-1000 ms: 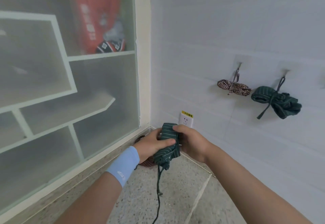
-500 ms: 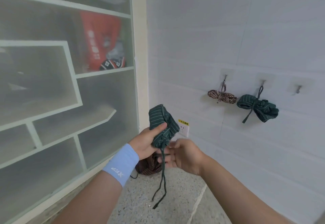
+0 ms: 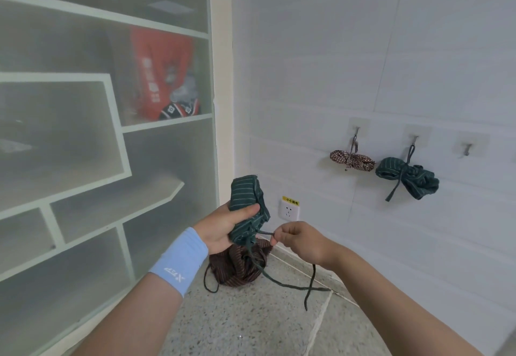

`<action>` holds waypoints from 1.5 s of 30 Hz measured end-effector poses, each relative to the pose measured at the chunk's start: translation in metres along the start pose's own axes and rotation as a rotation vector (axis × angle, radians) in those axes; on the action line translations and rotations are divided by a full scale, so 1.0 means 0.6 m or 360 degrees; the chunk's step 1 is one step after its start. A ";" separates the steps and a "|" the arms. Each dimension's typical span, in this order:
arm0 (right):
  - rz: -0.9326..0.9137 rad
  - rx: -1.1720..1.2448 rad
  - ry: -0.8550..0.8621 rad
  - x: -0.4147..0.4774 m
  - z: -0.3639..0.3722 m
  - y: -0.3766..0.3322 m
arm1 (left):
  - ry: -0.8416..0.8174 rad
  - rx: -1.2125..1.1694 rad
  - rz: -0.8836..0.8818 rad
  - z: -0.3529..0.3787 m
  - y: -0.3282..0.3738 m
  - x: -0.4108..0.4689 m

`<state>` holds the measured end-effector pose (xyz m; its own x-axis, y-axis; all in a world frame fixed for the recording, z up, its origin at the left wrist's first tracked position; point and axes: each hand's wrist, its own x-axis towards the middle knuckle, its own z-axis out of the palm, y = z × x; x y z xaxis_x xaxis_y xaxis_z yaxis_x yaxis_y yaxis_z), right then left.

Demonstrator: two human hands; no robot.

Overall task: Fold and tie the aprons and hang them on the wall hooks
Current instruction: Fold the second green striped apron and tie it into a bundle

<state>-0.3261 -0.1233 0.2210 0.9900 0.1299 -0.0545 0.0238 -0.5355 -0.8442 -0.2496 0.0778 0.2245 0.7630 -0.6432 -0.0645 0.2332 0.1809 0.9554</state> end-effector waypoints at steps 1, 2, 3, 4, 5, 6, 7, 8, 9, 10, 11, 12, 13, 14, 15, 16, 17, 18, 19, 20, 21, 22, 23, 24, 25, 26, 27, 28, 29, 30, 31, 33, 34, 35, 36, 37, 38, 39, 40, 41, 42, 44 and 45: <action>-0.0001 -0.0090 0.0010 0.003 0.000 -0.001 | -0.0009 0.0001 -0.0021 -0.008 -0.005 -0.001; -0.0003 -0.0204 0.0027 0.007 -0.002 0.001 | -0.0006 0.0037 -0.0042 -0.018 -0.009 -0.003; -0.0001 -0.0328 0.0035 0.009 -0.005 0.000 | 0.0023 0.0128 -0.0058 -0.028 -0.013 -0.004; 0.0003 -0.0459 0.0047 0.011 -0.008 -0.002 | 0.0079 0.0259 -0.0074 -0.041 -0.017 -0.004; 0.0011 -0.0589 0.0060 0.012 -0.010 -0.006 | 0.0147 0.0408 -0.0090 -0.052 -0.019 -0.003; -0.0024 -0.0759 0.0058 0.011 -0.012 -0.010 | 0.0238 0.0582 -0.0089 -0.058 -0.023 -0.003; -0.0087 -0.0952 0.0048 0.010 -0.011 -0.018 | 0.0305 0.0788 -0.0086 -0.061 -0.026 -0.001; -0.0168 -0.1155 0.0041 0.013 -0.007 -0.029 | 0.0335 0.1020 -0.0089 -0.064 -0.029 0.001; -0.0271 -0.1346 0.0052 0.015 -0.002 -0.041 | 0.0320 0.1242 -0.0112 -0.062 -0.032 0.003; -0.0388 -0.1540 0.0060 0.020 0.004 -0.053 | 0.0274 0.1429 -0.0140 -0.059 -0.035 0.006; -0.0518 -0.1721 0.0069 0.024 0.012 -0.064 | 0.0220 0.1579 -0.0179 -0.053 -0.035 0.007; -0.0618 -0.1855 0.0073 0.030 0.019 -0.072 | 0.0160 0.1718 -0.0224 -0.049 -0.036 0.007; -0.0692 -0.1934 0.0081 0.036 0.025 -0.079 | 0.0105 0.1853 -0.0272 -0.046 -0.036 0.007; -0.0744 -0.1972 0.0090 0.041 0.028 -0.084 | 0.0070 0.1973 -0.0310 -0.045 -0.036 0.007; -0.0778 -0.1987 0.0093 0.046 0.031 -0.086 | 0.0048 0.2035 -0.0335 -0.046 -0.037 0.006; -0.0803 -0.1985 0.0096 0.050 0.034 -0.087 | 0.0033 0.2046 -0.0346 -0.048 -0.042 0.005; -0.0818 -0.1960 0.0094 0.053 0.040 -0.088 | 0.0006 0.2037 -0.0346 -0.051 -0.047 0.001; -0.0823 -0.1915 0.0081 0.056 0.047 -0.090 | -0.0037 0.2044 -0.0335 -0.054 -0.053 -0.002; -0.0819 -0.1869 0.0059 0.058 0.055 -0.093 | -0.0097 0.2054 -0.0322 -0.055 -0.059 -0.007; -0.0804 -0.1837 0.0032 0.061 0.063 -0.096 | -0.0155 0.2025 -0.0295 -0.056 -0.065 -0.012; -0.0775 -0.1801 0.0009 0.064 0.071 -0.094 | -0.0187 0.1951 -0.0256 -0.056 -0.073 -0.019; -0.0715 -0.1745 0.0002 0.067 0.075 -0.091 | -0.0185 0.1835 -0.0193 -0.054 -0.081 -0.024; -0.0645 -0.1668 0.0012 0.071 0.078 -0.085 | -0.0168 0.1702 -0.0119 -0.054 -0.090 -0.027; -0.0585 -0.1566 0.0024 0.074 0.080 -0.075 | -0.0143 0.1578 -0.0069 -0.054 -0.102 -0.030; -0.0549 -0.1459 0.0034 0.077 0.083 -0.066 | -0.0112 0.1479 -0.0033 -0.054 -0.113 -0.033; -0.0549 -0.1395 0.0043 0.080 0.086 -0.058 | -0.0074 0.1406 -0.0016 -0.054 -0.123 -0.033; -0.0562 -0.1384 0.0050 0.083 0.093 -0.048 | -0.0042 0.1329 -0.0021 -0.054 -0.136 -0.034; -0.0580 -0.1416 0.0074 0.085 0.096 -0.042 | -0.0012 0.1237 -0.0032 -0.053 -0.143 -0.033; -0.0556 -0.1461 0.0125 0.086 0.101 -0.033 | 0.0005 0.1098 -0.0051 -0.050 -0.151 -0.033; -0.0506 -0.1465 0.0208 0.088 0.107 -0.019 | 0.0023 0.0939 -0.0072 -0.049 -0.160 -0.032; -0.0429 -0.1417 0.0337 0.088 0.113 -0.006 | 0.0040 0.0795 -0.0087 -0.047 -0.167 -0.031; -0.0245 -0.1018 0.0759 0.078 0.127 0.019 | 0.0106 0.0559 -0.0153 -0.043 -0.178 -0.028; -0.0104 -0.0690 0.0994 0.070 0.138 0.033 | 0.0167 0.0409 -0.0196 -0.040 -0.183 -0.024; 0.0092 -0.0329 0.1130 0.057 0.151 0.039 | 0.0256 0.0217 -0.0236 -0.037 -0.184 -0.021; 0.0292 0.0080 0.1097 0.046 0.168 0.051 | 0.0358 0.0054 -0.0279 -0.035 -0.183 -0.016; 0.0425 0.0509 0.0889 0.037 0.185 0.068 | 0.0451 -0.0054 -0.0303 -0.033 -0.180 -0.010; 0.0491 0.0888 0.0577 0.030 0.201 0.084 | 0.0521 -0.0086 -0.0317 -0.032 -0.177 -0.001; 0.0518 0.1165 0.0235 0.024 0.217 0.104 | 0.0556 -0.0079 -0.0324 -0.030 -0.175 0.005; 0.0530 0.1298 -0.0024 0.017 0.229 0.117 | 0.0569 -0.0056 -0.0330 -0.030 -0.174 0.011; 0.0547 0.1337 -0.0205 0.013 0.233 0.128 | 0.0571 -0.0048 -0.0332 -0.029 -0.172 0.017; 0.0545 0.1324 -0.0343 0.012 0.230 0.140 | 0.0573 -0.0049 -0.0328 -0.031 -0.171 0.025; 0.0511 0.1220 -0.0525 0.019 0.205 0.159 | 0.0527 -0.0116 -0.0343 -0.047 -0.164 0.039; 0.0522 0.1111 -0.0561 0.025 0.184 0.164 | 0.0465 -0.0152 -0.0343 -0.058 -0.158 0.044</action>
<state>-0.3241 -0.0822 0.0781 0.8278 0.3728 -0.4192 -0.4628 0.0316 -0.8859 -0.2303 0.0696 0.1223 0.8269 -0.4371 -0.3537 0.4517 0.1419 0.8808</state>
